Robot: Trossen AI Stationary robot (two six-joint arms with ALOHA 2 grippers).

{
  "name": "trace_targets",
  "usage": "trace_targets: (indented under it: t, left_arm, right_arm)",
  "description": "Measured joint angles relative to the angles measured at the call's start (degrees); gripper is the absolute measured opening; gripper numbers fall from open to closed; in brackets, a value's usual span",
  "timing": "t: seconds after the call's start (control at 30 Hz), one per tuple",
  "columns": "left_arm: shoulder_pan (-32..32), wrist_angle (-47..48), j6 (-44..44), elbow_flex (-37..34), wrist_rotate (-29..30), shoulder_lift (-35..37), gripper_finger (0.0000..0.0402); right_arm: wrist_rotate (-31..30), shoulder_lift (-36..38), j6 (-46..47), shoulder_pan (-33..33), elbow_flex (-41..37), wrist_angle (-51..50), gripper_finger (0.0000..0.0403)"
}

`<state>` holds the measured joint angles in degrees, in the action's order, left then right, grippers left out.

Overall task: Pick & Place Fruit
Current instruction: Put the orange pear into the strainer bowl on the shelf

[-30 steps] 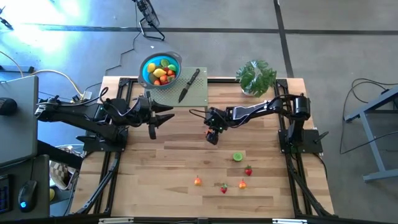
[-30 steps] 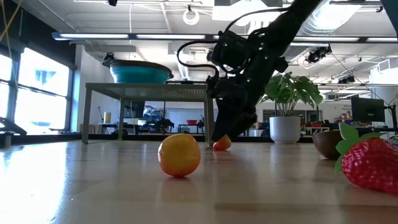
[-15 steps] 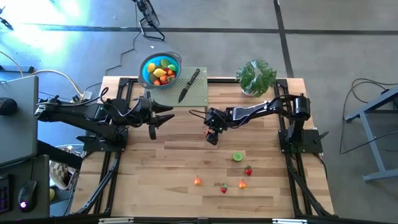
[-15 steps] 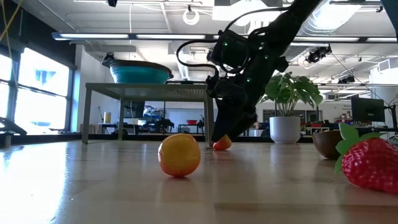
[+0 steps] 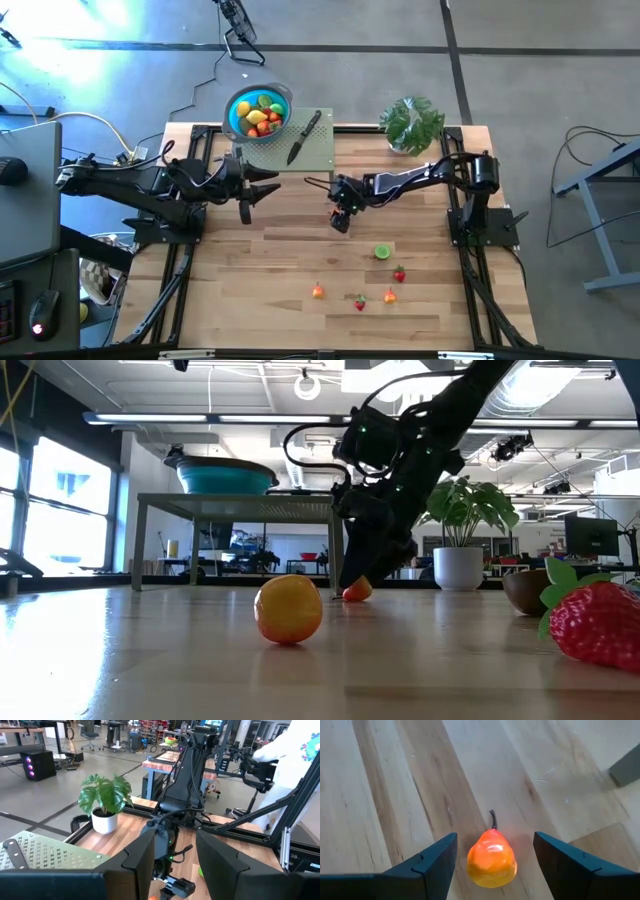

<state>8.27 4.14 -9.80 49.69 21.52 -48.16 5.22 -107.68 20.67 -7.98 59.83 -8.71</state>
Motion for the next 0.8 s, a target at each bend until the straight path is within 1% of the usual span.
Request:
trace_targets:
  t: [0.13,0.33,0.57,0.8]
  left_arm:
    - [0.0,0.3,0.0,0.0,0.0,0.0,0.0140]
    - [0.0,0.3,0.0,0.0,0.0,0.0,0.0140]
    - [0.0,0.3,0.4,0.0,0.0,0.0,0.0140]
    - [0.0,0.4,0.5,0.0,0.0,0.0,0.0140]
  right_arm:
    - [-0.9,0.0,0.6,0.8,0.0,0.0,0.0255]
    - [-5.3,0.0,-1.6,2.4,0.0,0.0,0.0255]
    - [-5.0,0.0,-4.3,3.2,0.0,-0.1,0.0255]
    - [-5.1,0.0,-8.8,2.1,0.0,-2.2,0.0255]
